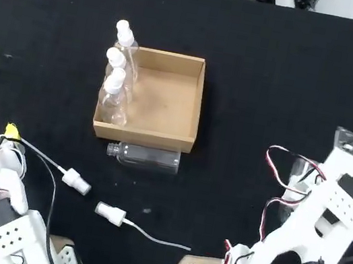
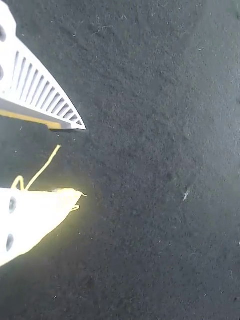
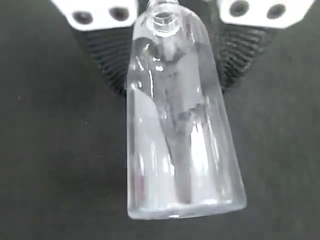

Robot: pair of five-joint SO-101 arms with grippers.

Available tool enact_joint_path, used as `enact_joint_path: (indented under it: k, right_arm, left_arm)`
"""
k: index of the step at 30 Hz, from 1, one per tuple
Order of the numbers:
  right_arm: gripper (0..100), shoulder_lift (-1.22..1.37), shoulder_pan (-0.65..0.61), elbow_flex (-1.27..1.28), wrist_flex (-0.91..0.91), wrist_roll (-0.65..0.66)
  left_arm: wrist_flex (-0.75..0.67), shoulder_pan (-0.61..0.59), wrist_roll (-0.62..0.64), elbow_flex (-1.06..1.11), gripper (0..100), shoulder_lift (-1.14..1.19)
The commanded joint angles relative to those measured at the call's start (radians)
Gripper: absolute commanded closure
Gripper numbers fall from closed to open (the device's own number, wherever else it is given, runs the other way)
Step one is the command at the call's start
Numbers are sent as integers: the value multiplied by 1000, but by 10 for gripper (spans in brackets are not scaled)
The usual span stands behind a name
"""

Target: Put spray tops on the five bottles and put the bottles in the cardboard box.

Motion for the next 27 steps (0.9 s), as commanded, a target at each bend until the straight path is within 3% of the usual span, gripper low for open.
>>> enact_joint_path:
  k: [1, 6, 10, 14, 18, 23, 27]
  right_arm:
    - [893, 116, -112, -61, -26, -120]
    - [720, 188, -247, -111, -23, -178]
    - [677, 197, -247, -208, 32, -172]
    - [677, 197, -213, -323, 187, -8]
    - [677, 199, -204, -426, 316, 339]
    - [676, 205, -95, -430, 325, 1026]
    - [676, 197, -11, -395, 325, 1468]
  left_arm:
    - [-25, -8, 12, -4, 927, 2]
    - [-25, -10, 12, -4, 927, 2]
    - [-25, -8, 12, -5, 927, 2]
    - [-25, -4, 12, -5, 927, 2]
    - [-25, -2, 12, -5, 927, 2]
    - [-25, -2, 12, -5, 927, 2]
    - [-25, -2, 12, -5, 927, 2]
